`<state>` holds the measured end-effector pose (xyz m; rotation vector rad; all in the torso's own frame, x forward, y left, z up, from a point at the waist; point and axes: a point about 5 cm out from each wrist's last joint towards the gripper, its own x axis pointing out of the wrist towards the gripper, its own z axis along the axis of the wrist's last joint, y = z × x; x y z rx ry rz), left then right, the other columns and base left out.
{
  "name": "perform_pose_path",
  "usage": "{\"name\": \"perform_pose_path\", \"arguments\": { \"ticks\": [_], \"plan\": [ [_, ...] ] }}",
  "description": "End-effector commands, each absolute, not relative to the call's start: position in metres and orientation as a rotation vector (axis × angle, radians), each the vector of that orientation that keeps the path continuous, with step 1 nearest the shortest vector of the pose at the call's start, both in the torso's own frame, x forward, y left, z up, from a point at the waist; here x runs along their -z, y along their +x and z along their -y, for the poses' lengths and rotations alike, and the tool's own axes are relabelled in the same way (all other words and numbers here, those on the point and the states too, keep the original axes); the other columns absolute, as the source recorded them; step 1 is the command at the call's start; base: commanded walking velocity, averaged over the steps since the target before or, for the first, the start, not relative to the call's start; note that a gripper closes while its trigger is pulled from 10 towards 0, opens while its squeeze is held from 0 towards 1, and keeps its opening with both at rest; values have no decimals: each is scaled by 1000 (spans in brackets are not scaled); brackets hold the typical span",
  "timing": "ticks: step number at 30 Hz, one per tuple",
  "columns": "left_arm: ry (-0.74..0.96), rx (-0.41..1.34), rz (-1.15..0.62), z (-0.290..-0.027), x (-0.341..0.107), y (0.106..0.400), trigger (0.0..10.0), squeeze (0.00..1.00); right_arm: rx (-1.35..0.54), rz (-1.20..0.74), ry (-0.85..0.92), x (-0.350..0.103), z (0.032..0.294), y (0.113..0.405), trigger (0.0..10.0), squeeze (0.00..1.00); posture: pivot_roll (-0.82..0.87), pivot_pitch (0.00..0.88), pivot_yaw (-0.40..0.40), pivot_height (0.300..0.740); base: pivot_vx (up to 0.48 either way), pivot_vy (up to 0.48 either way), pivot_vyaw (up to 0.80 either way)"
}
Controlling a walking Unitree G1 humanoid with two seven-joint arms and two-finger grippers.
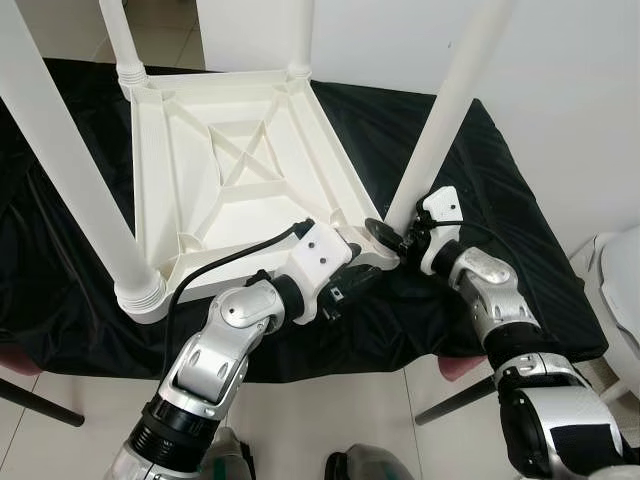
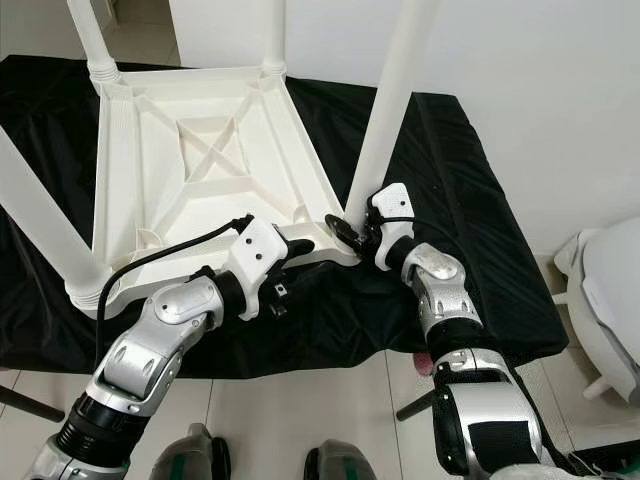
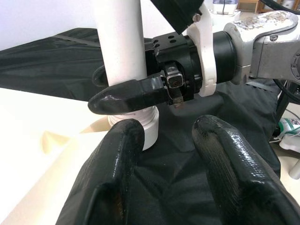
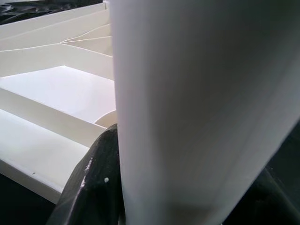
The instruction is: Building children table
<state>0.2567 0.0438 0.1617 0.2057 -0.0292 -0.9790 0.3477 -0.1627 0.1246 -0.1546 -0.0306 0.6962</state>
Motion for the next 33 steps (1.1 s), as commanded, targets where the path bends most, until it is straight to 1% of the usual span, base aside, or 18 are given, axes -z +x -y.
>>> {"name": "perform_pose_path", "arguments": {
  "ticks": [1, 2, 3, 7, 10, 12, 14, 15, 17, 19, 20, 23, 24, 27, 33],
  "plan": [
    [209, 932, 30, -45, -162, 258, 10000, 0, -725, 9, -192, -118, 161, 345, 1137, 0, -82, 4, -60, 740, 0, 0, 0],
    [210, 934, 29, -45, -162, 258, 10000, 0, -720, 10, -185, -117, 161, 344, 1137, 0, -83, 7, -58, 740, 0, 0, 0],
    [210, 936, 28, -45, -162, 257, 10000, 0, -707, 10, -160, -115, 160, 344, 10000, 0, -85, 9, -58, 740, 0, 0, 0],
    [211, 940, 26, -45, -161, 257, 10000, 0, -691, 31, -112, -114, 155, 339, 10000, 0, -85, 12, -58, 740, 0, 0, 0],
    [211, 941, 25, -45, -161, 256, 10000, 0, -686, 41, -108, -114, 151, 336, 10000, 0, -86, 16, -58, 740, 0, 0, 0],
    [209, 943, 22, -45, -161, 255, 10000, 0, -592, 31, -113, -113, 146, 333, 10000, 0, -86, 17, -59, 740, 0, 0, 0],
    [209, 943, 22, -45, -161, 255, 10000, 0, -592, 31, -113, -113, 146, 333, 10000, 0, -86, 17, -59, 740, 0, 0, 0],
    [209, 944, 21, -45, -160, 254, 10000, 0, -542, 20, -125, -111, 145, 332, 10000, 0, -86, 17, -59, 740, 0, 0, 0],
    [209, 947, 18, -45, -160, 253, 10000, 0, -380, -11, -1, -109, 140, 325, 10000, 0, -88, 15, -63, 740, 0, 0, 0],
    [209, 950, 17, -45, -159, 253, 10000, 0, -297, -11, 44, -109, 136, 316, 10000, 0, -92, 16, -62, 740, 0, 0, 0],
    [209, 956, 16, -43, -159, 253, 10000, 0, -190, -5, 63, -110, 132, 309, 10000, 0, -95, 14, -65, 740, 0, 0, 0],
    [209, 959, 16, -42, -159, 253, 10000, 0, -152, -10, 71, -111, 132, 307, 10000, 0, -95, 14, -65, 740, 0, 0, 0],
    [208, 965, 17, -41, -158, 252, 10000, 0, -85, -12, 75, -112, 128, 301, 10000, 0, -98, 12, -65, 740, 0, 0, 0],
    [209, 968, 17, -40, -158, 252, 10000, 0, -86, -5, 57, -115, 121, 297, 10000, 0, -100, 9, -67, 740, 0, 0, 0],
    [203, 976, 17, -39, -158, 251, 10000, 0, -60, -30, 47, -117, 125, 293, 10000, 0, -105, 10, -70, 740, 0, 0, 0]
  ]
}}
